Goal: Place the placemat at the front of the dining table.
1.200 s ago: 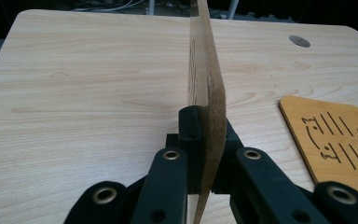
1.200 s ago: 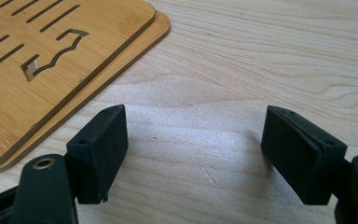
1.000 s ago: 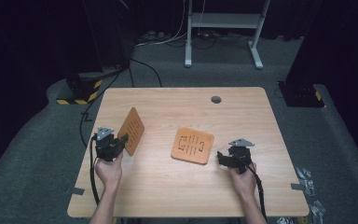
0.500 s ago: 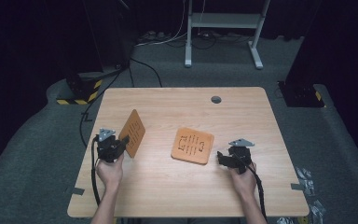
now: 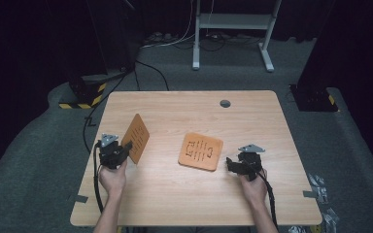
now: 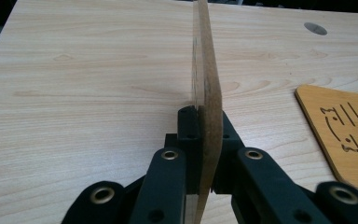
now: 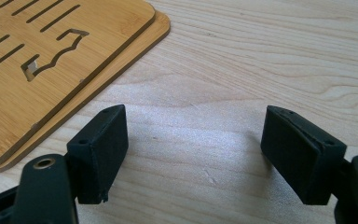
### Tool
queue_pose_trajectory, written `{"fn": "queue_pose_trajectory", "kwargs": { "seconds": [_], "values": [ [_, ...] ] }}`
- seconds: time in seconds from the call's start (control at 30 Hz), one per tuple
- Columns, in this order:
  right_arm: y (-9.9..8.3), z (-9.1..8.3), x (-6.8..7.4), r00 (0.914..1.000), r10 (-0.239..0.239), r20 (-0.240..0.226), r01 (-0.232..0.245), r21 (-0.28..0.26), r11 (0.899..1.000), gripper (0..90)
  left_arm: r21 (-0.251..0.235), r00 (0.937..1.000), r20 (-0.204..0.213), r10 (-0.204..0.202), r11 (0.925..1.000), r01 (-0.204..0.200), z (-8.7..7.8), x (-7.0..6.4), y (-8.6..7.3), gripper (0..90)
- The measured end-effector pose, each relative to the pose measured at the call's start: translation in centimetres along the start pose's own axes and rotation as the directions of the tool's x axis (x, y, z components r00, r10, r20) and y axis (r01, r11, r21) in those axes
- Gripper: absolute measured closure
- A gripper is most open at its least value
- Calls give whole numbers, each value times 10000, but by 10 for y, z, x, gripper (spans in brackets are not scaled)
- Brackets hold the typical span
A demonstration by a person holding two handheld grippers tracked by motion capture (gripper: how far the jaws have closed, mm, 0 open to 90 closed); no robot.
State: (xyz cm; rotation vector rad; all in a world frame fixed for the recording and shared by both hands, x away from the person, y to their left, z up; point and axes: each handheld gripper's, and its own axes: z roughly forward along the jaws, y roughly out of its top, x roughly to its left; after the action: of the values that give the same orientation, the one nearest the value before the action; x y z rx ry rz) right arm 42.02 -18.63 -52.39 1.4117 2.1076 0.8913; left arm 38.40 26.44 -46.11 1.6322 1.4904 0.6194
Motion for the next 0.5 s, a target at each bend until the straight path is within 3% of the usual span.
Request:
{"fn": "queue_pose_trajectory", "kwargs": {
  "seconds": [0.5],
  "values": [
    [0,0,0,10000,-5,1,5,-4,10000,228,162,9990,-404,200,9997,-194,1,4,2,817]
  ]
}}
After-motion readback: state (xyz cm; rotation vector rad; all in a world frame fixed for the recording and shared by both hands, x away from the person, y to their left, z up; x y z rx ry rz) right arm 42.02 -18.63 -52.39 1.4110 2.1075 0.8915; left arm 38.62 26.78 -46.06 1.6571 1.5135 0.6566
